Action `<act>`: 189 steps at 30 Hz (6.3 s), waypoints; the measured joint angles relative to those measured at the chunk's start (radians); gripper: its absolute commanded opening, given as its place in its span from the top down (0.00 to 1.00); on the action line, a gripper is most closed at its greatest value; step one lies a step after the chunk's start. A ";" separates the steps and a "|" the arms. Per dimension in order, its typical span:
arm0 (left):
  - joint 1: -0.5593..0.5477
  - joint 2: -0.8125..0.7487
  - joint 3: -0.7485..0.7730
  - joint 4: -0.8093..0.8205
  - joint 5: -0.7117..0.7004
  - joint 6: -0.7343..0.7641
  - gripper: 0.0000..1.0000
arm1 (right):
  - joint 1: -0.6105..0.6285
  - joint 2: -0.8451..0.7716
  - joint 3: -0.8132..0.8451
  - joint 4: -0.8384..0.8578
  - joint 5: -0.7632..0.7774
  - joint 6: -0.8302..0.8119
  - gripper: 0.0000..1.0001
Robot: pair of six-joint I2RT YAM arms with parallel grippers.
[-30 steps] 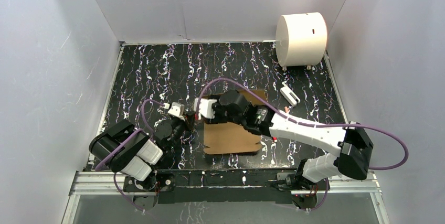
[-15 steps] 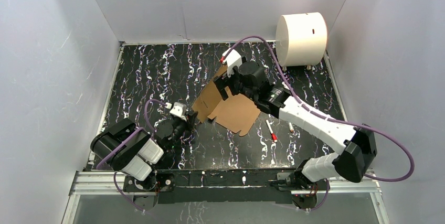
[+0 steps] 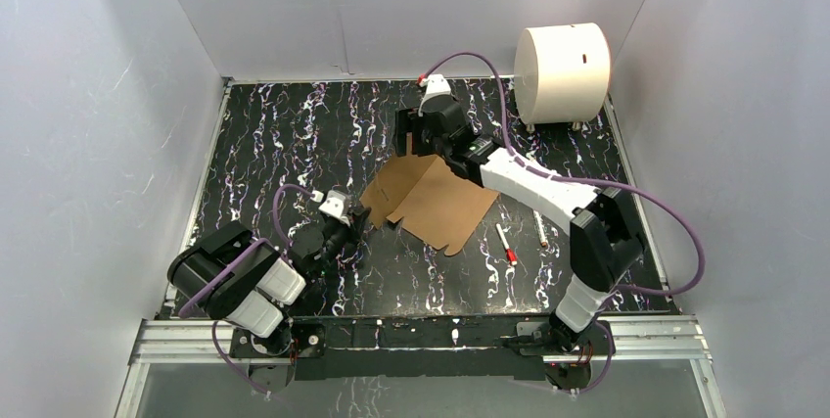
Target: Fold the paper box
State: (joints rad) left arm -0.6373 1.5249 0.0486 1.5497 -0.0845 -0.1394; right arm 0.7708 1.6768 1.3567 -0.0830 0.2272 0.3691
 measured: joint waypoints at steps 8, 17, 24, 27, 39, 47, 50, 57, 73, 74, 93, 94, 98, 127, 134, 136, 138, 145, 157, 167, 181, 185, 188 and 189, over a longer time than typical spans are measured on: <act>0.000 -0.003 0.009 -0.011 0.016 0.010 1.00 | -0.034 0.068 0.009 0.032 -0.014 0.100 0.31; 0.000 -0.042 0.013 -0.064 0.029 0.026 1.00 | -0.078 0.074 -0.013 0.097 -0.055 0.167 0.44; -0.001 -0.090 0.028 -0.143 0.040 0.047 1.00 | -0.105 0.074 -0.086 0.128 -0.098 0.209 0.49; -0.001 -0.100 0.035 -0.164 0.042 0.054 1.00 | -0.115 0.074 -0.103 0.143 -0.115 0.222 0.53; -0.001 -0.159 0.058 -0.270 0.051 0.069 1.00 | -0.137 0.061 -0.200 0.279 -0.180 0.310 0.80; -0.002 -0.224 0.118 -0.447 0.046 0.103 1.00 | -0.149 -0.017 -0.293 0.344 -0.177 0.404 0.90; -0.002 -0.244 0.166 -0.547 0.030 0.122 1.00 | -0.151 -0.037 -0.327 0.370 -0.159 0.448 0.92; 0.000 -0.225 0.235 -0.645 -0.008 0.070 1.00 | -0.114 -0.076 -0.386 0.403 -0.032 0.570 0.93; -0.051 -0.332 0.183 -0.683 0.048 -0.132 0.90 | -0.061 -0.076 -0.376 0.394 0.110 0.608 0.93; -0.053 -0.349 0.177 -0.684 0.066 -0.141 0.88 | -0.059 -0.076 -0.376 0.394 0.111 0.603 0.93; -0.113 -0.282 0.203 -0.689 0.190 -0.193 0.73 | -0.053 -0.098 -0.514 0.528 0.098 0.512 0.83; -0.115 -0.283 0.207 -0.696 0.188 -0.193 0.66 | -0.054 -0.108 -0.525 0.527 0.098 0.495 0.83; -0.117 -0.324 0.210 -0.747 0.131 -0.201 0.52 | -0.055 -0.167 -0.544 0.513 0.100 0.424 0.86; -0.142 -0.250 0.293 -0.744 0.115 -0.519 0.45 | -0.064 -0.215 -0.548 0.498 0.125 0.447 0.87; -0.167 -0.208 0.336 -0.750 0.110 -0.526 0.49 | -0.064 -0.198 -0.547 0.498 0.131 0.448 0.87; -0.174 -0.205 0.352 -0.758 0.110 -0.526 0.49 | -0.064 -0.198 -0.547 0.497 0.131 0.448 0.87; -0.180 -0.205 0.362 -0.764 0.109 -0.527 0.51 | -0.064 -0.198 -0.545 0.497 0.131 0.448 0.87; -0.193 -0.198 0.386 -0.824 0.079 -0.537 0.73 | -0.064 -0.196 -0.529 0.496 0.134 0.446 0.87; -0.197 -0.244 0.454 -1.011 -0.009 -0.453 1.00 | -0.065 -0.196 -0.501 0.497 0.106 0.405 0.71; -0.197 -0.323 0.592 -1.261 -0.071 -0.264 1.00 | -0.069 -0.222 -0.462 0.477 -0.039 0.190 0.19; -0.197 -0.338 0.887 -1.813 -0.122 0.005 1.00 | -0.083 -0.501 -0.455 0.378 -0.278 -0.561 0.02; -0.197 -0.346 0.927 -1.913 -0.138 0.090 1.00 | -0.132 -0.497 -0.455 0.358 -0.396 -0.747 0.04; -0.190 -0.368 0.936 -1.965 -0.138 0.154 1.00 | -0.190 -0.476 -0.455 0.337 -0.523 -0.861 0.04; -0.183 -0.376 0.940 -1.981 -0.130 0.175 1.00 | -0.206 -0.468 -0.455 0.331 -0.556 -0.890 0.04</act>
State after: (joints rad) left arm -0.8204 1.1492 0.9882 -0.4313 -0.2150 0.0353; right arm 0.5652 1.2083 0.9020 0.2478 -0.3286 -0.5205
